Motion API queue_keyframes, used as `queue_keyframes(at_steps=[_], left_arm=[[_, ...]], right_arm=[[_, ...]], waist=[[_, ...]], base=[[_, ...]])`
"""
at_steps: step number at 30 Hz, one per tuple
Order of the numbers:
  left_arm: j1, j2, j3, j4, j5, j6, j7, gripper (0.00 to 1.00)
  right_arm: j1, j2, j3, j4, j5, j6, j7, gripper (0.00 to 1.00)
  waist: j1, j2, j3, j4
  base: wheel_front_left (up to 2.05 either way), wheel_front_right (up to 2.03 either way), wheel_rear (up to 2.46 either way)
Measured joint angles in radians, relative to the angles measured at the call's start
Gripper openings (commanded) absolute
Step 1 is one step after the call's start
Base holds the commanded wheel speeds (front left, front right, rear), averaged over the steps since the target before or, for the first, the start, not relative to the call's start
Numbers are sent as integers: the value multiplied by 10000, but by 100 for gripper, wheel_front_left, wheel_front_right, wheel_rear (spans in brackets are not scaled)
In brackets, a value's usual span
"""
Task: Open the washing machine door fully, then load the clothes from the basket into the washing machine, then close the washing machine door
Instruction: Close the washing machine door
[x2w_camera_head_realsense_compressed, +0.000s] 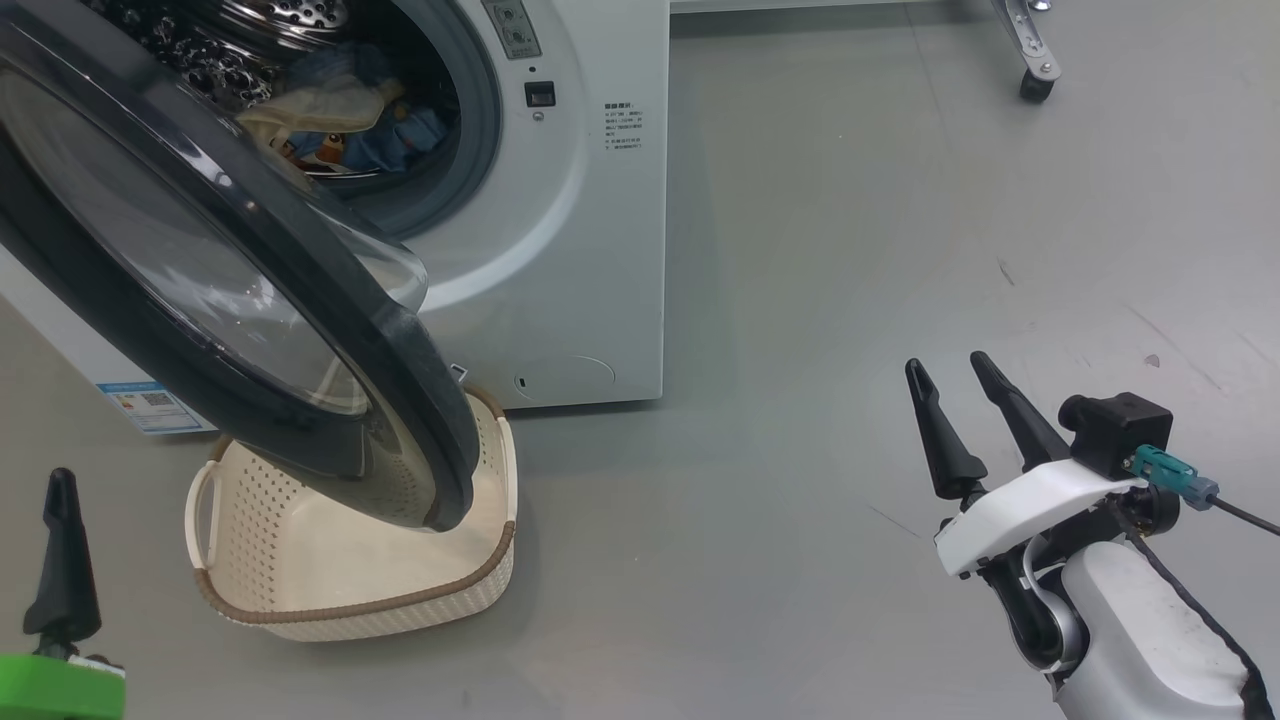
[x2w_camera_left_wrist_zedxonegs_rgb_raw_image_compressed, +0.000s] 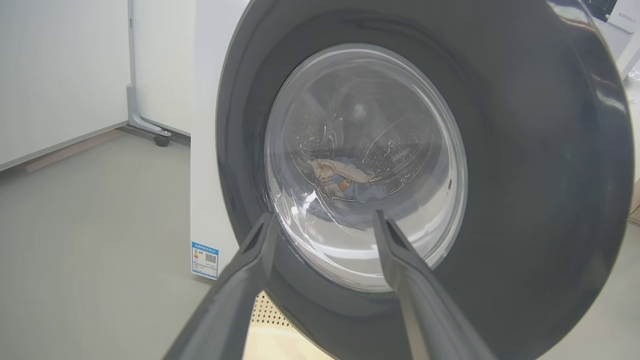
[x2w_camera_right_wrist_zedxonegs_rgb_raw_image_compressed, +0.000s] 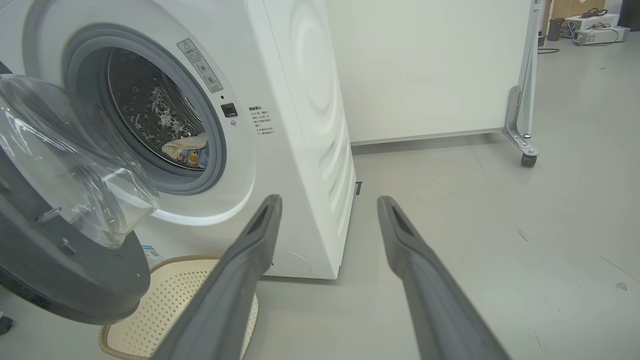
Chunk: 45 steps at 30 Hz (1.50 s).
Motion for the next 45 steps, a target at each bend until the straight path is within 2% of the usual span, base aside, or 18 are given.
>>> queue_keyframes(at_steps=[10,19,45], left_arm=[[414,-153,-430,903,1091,0,-1572,100],[418,-376,-717,1505,1371,0,-2441,100],[375,-468,-999,2226,1854,0,-3080,100]], right_arm=[[-1,-8,-128,-159,-180,0,0,100],[0,-29,-230,-209,-370,0,0,100],[41,-21,-251,-219,-510,0,0,100]], waist=[[0,0,24,-76],[0,0,23,-143],[0,0,-70,-96]], base=[[0,0,0],[0,0,0],[0,0,0]])
